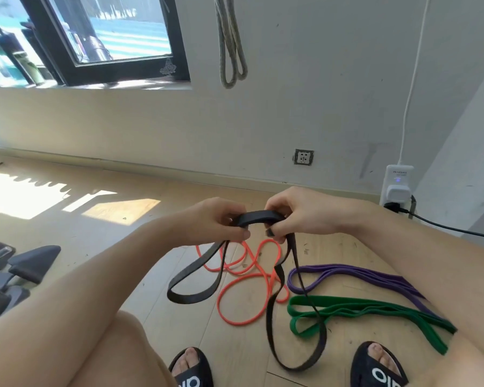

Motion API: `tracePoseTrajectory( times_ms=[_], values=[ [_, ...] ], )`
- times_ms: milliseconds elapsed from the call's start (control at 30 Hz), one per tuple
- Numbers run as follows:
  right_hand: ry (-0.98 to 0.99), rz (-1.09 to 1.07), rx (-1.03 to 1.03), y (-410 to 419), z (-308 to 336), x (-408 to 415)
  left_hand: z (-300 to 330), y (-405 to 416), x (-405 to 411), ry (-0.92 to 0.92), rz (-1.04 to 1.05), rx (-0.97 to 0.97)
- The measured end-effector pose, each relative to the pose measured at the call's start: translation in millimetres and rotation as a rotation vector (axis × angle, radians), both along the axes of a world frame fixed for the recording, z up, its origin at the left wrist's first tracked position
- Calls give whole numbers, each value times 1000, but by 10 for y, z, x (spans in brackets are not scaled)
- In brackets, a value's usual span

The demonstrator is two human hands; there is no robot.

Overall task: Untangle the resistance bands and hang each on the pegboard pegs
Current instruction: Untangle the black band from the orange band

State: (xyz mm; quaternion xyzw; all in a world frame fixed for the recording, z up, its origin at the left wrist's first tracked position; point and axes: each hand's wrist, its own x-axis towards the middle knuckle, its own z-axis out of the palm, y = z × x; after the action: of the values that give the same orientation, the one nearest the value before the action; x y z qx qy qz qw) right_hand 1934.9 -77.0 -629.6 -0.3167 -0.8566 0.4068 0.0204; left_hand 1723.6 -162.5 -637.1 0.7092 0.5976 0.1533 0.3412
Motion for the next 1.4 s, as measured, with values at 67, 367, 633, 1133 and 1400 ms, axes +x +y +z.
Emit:
tracePoseTrajectory(
  times_ms=[67,367,633,1133,1400],
  values=[
    [69,-19,-51,-34,-6,-13,17,-11,37,-65,-4,26],
    [29,-47,-23,18,-9,93,29,-21,-116,-178,92,47],
    [134,-33,-38,-52,41,32,36,-31,29,-67,10,16],
    [187,-60,10,-64,-2,-13,80,-47,-17,-193,67,128],
    [174,-61,9,-50,26,-29,13,-66,-49,-74,59,16]
  ],
)
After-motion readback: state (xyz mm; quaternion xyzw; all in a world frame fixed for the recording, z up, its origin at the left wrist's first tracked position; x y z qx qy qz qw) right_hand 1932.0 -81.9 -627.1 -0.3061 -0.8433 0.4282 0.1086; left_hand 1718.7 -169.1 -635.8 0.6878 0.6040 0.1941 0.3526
